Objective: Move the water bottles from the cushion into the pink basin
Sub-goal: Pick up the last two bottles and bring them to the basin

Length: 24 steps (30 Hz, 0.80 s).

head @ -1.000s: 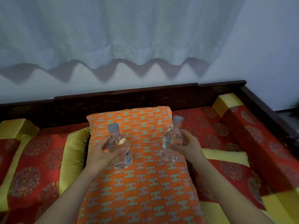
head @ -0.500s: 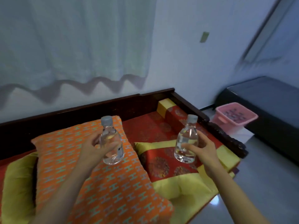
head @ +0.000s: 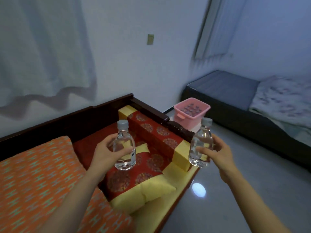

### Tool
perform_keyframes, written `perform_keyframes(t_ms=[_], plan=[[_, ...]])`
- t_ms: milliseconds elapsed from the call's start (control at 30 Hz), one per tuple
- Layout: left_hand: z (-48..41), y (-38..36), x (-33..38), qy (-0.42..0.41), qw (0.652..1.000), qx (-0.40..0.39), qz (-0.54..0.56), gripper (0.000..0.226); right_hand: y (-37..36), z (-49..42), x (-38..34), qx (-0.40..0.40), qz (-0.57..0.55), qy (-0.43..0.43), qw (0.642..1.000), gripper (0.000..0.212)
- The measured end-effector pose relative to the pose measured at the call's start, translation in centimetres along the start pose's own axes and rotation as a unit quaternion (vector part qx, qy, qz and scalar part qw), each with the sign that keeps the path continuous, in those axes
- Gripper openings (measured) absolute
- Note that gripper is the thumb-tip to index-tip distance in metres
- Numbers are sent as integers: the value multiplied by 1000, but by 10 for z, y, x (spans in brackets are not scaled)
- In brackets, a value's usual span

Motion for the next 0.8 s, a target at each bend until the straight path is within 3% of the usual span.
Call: perform_keyframes(t_ms=[167,333,433,800], plan=[[-26,-105,14,1,1000,-21,-3,48,81,-52,5,4,11,10,1000,66],[-60,-210,32,3,999,-29,25,66,159,-113,14,20,18,17,999,59],[-84,-267,38,-1,999,-33,19,66,199,-151,28,30,19,3,999,60],[-204,-398,26,-16,998,-60,-11,58,260,-287,82,65,20,-20,997,59]])
Point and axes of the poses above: each hand's wrist, its own z-axis away from the middle knuckle, its own y-axis out of the back of the hand, x = y × z, the point moved 3 cm from there along -z, towards the middle knuckle, and after that the axes turned 3 degrees about x, right-handed, at the moved point
